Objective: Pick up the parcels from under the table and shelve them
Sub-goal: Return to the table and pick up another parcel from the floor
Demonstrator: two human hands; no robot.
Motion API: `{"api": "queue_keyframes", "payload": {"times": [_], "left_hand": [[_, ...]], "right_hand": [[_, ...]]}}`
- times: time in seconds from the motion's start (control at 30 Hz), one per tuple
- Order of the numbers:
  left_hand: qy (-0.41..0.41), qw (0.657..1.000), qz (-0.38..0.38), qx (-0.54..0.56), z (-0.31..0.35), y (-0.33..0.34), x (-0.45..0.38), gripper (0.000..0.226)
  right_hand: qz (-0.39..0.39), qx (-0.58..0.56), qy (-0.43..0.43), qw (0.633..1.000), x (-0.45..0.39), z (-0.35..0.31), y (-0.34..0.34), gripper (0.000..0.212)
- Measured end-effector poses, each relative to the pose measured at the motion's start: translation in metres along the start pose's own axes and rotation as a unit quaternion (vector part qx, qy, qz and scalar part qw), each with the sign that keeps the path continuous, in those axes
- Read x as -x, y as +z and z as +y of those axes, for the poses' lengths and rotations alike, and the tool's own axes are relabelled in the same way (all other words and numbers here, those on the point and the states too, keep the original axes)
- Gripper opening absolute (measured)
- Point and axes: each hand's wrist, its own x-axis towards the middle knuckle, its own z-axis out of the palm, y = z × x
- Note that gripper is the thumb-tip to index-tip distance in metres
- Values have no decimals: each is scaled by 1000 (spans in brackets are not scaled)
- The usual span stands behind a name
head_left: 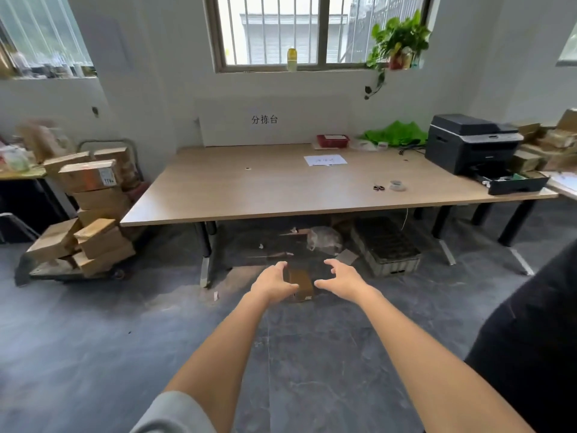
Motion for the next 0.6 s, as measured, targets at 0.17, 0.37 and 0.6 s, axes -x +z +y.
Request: {"api": "queue_keyframes", "payload": {"times": [0.17,0.37,0.6], "left_hand": [[-21,999,21,14,8,-14,-86,73],[-49,999,7,20,-1,-20,-183,74],[-49,997,-42,31,-23,-23,-313,74]], "right_hand": [[-8,-1,2,1000,-96,4,-28,75],[-37,67,7,997,-193,7,-37,80],[-57,68,41,995,-318,2,-42,79]]}}
